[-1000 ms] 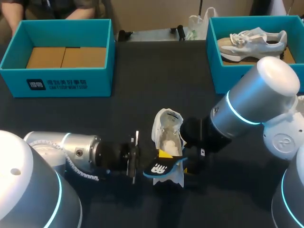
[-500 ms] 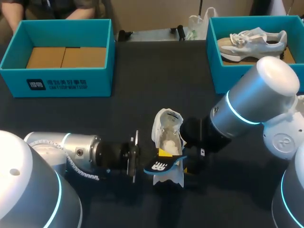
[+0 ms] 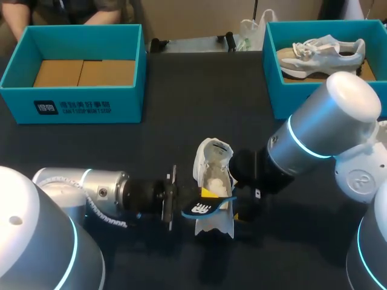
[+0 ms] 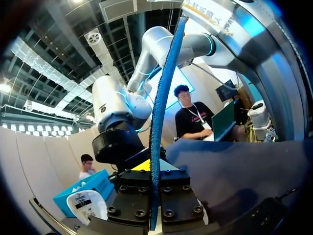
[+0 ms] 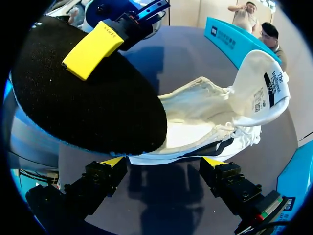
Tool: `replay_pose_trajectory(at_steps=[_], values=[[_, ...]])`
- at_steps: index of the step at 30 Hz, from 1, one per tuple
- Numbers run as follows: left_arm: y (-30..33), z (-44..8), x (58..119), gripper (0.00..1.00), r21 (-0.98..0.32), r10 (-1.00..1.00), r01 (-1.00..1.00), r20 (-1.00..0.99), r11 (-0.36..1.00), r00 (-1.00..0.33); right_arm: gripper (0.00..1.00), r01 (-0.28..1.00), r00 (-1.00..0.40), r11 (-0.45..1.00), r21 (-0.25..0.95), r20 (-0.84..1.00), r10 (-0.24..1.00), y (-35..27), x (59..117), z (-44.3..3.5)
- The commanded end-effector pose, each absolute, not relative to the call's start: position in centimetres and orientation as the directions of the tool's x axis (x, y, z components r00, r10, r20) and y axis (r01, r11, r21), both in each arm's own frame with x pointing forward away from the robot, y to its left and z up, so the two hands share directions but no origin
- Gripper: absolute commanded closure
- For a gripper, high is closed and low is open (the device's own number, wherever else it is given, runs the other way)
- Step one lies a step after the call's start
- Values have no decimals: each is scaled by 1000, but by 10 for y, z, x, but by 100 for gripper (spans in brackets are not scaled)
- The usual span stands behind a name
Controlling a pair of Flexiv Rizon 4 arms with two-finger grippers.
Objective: Take the shoe out of the shoebox, open the shoe tongue, remove and reinsert the insole, then place the shoe into the shoebox
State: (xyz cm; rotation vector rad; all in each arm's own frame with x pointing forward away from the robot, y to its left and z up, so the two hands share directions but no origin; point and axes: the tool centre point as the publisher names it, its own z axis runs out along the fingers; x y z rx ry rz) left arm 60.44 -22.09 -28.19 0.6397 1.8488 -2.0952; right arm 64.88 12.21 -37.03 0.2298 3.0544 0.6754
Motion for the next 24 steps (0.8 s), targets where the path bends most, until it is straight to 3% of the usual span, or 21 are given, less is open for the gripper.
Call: replay_pose_trajectory(at_steps=[1, 24], values=[[-225, -287, 610, 100, -861, 91, 484, -501, -160, -861, 0, 143, -989, 897, 419, 24, 146, 123, 648, -371], [-224, -313, 628, 100, -873, 81, 474, -484, -112, -871, 0, 143, -989, 897, 419, 24, 146, 123, 648, -371]])
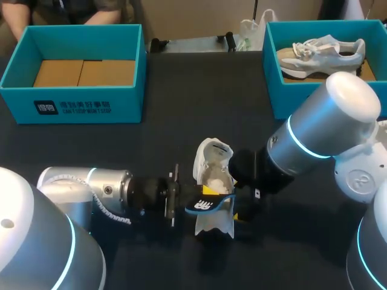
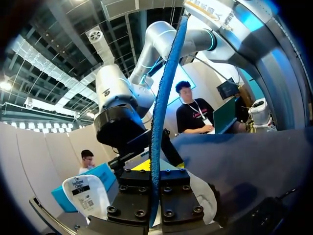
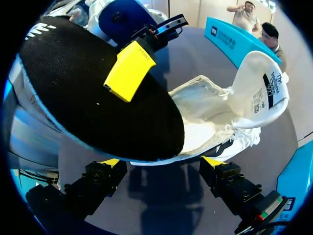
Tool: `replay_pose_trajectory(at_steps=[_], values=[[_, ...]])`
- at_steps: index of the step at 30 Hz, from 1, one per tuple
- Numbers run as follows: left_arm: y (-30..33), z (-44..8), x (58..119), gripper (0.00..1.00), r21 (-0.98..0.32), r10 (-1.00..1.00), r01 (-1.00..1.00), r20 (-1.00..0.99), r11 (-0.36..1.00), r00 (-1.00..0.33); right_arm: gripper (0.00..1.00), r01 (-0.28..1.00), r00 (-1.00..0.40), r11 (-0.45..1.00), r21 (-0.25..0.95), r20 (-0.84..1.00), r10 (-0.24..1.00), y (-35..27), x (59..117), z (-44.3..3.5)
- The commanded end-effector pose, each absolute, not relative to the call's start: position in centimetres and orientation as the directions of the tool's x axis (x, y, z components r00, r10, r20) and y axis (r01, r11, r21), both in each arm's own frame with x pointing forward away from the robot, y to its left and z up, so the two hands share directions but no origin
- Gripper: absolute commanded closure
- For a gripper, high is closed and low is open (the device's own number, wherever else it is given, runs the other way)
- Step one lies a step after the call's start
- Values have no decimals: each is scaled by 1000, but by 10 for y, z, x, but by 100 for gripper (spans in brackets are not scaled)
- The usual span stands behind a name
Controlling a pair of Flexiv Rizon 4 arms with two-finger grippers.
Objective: Take the shoe out of the shoebox, open the shoe tongue, remove and reinsert the insole, then place the shoe into the shoebox
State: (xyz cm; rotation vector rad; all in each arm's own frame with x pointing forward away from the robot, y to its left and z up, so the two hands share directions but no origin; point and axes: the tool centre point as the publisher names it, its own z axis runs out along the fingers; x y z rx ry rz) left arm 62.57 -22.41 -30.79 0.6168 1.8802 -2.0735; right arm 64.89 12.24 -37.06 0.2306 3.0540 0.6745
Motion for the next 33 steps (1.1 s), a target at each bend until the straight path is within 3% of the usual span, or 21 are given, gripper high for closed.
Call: replay_pose_trajectory(at_steps=[1, 19, 33], values=[[-224, -315, 629, 100, -874, 81, 473, -483, -111, -872, 0, 143, -989, 897, 419, 24, 146, 123, 648, -371], [-225, -344, 652, 100, -878, 98, 475, -479, -63, -872, 0, 143, -989, 897, 419, 24, 146, 123, 648, -371], [-228, -358, 658, 100, -857, 103, 512, -505, 58, -857, 0, 143, -989, 897, 419, 24, 146, 123, 648, -371]])
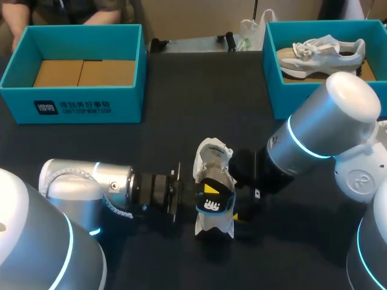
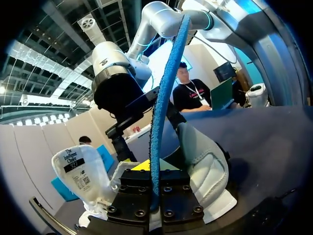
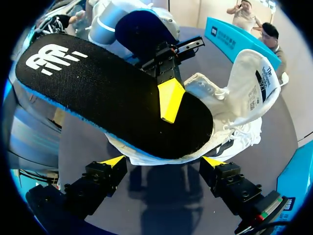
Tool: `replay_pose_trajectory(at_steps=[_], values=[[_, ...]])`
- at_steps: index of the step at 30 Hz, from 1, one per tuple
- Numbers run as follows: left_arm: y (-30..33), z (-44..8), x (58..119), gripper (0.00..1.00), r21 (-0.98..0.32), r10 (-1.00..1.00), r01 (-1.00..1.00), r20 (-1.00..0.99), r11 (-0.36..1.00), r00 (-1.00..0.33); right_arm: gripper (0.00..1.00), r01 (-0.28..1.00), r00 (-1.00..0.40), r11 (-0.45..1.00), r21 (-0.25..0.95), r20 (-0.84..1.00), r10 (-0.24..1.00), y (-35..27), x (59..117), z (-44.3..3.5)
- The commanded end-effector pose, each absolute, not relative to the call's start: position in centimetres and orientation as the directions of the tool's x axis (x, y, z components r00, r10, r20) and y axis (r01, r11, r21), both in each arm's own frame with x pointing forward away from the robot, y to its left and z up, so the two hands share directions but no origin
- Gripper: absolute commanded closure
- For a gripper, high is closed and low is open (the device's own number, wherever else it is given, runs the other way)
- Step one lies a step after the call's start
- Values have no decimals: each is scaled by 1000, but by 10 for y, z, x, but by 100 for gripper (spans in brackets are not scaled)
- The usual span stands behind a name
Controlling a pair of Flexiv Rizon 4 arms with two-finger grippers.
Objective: Take the shoe out of the shoebox, open the shoe tongue, remove and reinsert the insole, then place the shoe into the shoebox
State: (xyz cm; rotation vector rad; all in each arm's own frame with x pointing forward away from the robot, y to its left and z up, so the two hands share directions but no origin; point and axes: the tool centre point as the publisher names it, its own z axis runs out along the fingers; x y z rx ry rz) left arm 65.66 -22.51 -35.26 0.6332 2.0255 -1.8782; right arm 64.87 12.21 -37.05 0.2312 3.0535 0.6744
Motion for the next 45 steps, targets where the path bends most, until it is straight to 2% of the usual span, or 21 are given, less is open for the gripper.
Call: replay_pose_trajectory(at_steps=[1, 11, 12, 14, 15, 19, 36, 45], values=[[-228, -358, 658, 100, -856, 104, 513, -506, 63, -857, 0, 143, -989, 897, 419, 24, 146, 123, 648, -371], [-223, -353, 652, 100, -860, 96, 508, -503, 44, -859, 0, 143, -989, 897, 419, 24, 146, 123, 648, -371], [-222, -352, 651, 98, -859, 93, 510, -505, 38, -858, 0, 143, -989, 897, 419, 24, 146, 123, 648, -371], [-222, -350, 650, 80, -858, 89, 512, -508, 31, -857, 0, 143, -989, 897, 419, 24, 146, 123, 648, -371], [-222, -349, 650, 79, -858, 87, 513, -510, 29, -856, 0, 143, -989, 897, 419, 24, 146, 123, 648, -371], [-222, -346, 649, 81, -856, 81, 517, -513, 26, -854, 0, 143, -989, 897, 419, 24, 146, 123, 648, -371], [-232, -324, 641, 69, -830, 110, 558, -554, 12, -825, 0, 143, -989, 897, 419, 24, 146, 123, 648, -371], [-236, -316, 639, 72, -816, 143, 574, -562, 63, -814, 0, 143, -989, 897, 419, 24, 146, 123, 648, -371]])
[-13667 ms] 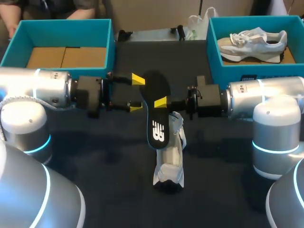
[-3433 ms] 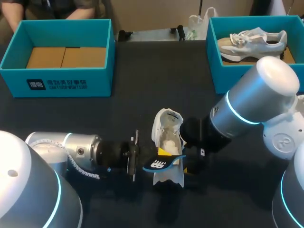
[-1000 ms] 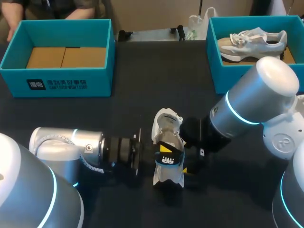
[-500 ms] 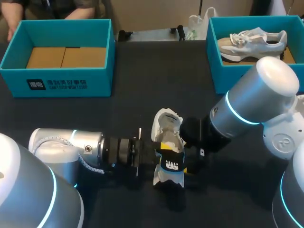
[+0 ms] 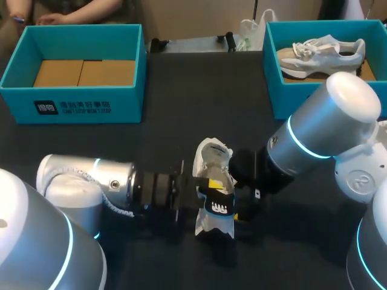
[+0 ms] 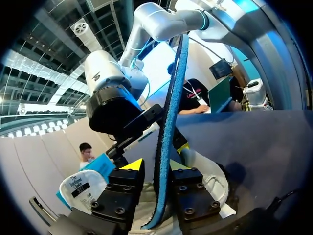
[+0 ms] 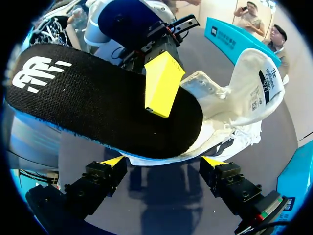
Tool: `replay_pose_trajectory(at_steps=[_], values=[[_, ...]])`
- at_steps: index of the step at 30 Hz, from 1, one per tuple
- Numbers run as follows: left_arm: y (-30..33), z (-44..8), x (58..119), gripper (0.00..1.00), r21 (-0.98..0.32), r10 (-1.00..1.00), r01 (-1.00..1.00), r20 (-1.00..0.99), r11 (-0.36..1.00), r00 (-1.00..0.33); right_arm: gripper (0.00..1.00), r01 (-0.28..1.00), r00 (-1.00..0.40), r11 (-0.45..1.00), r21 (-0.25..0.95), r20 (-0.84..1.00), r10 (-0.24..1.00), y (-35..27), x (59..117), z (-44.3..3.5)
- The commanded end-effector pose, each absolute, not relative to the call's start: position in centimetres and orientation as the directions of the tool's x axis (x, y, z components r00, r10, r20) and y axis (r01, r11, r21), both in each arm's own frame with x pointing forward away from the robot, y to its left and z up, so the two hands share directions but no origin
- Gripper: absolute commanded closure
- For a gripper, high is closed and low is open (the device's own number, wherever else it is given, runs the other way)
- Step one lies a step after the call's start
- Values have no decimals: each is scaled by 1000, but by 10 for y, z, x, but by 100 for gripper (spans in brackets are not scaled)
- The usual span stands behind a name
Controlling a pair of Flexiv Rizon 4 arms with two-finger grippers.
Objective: Take the shoe out of the shoebox, open the shoe tongue, remove and reinsert the insole, then place the shoe into the shoebox
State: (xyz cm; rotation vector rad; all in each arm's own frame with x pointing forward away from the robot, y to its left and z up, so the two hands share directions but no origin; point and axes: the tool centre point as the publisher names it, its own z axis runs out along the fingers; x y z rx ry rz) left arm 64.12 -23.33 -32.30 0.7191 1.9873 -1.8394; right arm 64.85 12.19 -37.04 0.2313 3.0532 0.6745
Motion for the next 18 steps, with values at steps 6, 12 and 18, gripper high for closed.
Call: replay_pose_trajectory(at_steps=[6, 12, 18], values=[[-238, -318, 641, 100, -792, 166, 601, -582, 104, -796, 0, 143, -989, 897, 419, 24, 146, 123, 648, -371], [-236, -327, 640, 100, -787, 161, 612, -596, 81, -787, 0, 143, -989, 897, 419, 24, 146, 123, 648, -371], [-236, -339, 649, 100, -765, 131, 638, -627, 81, -768, 0, 143, -989, 897, 419, 24, 146, 123, 648, -371]])
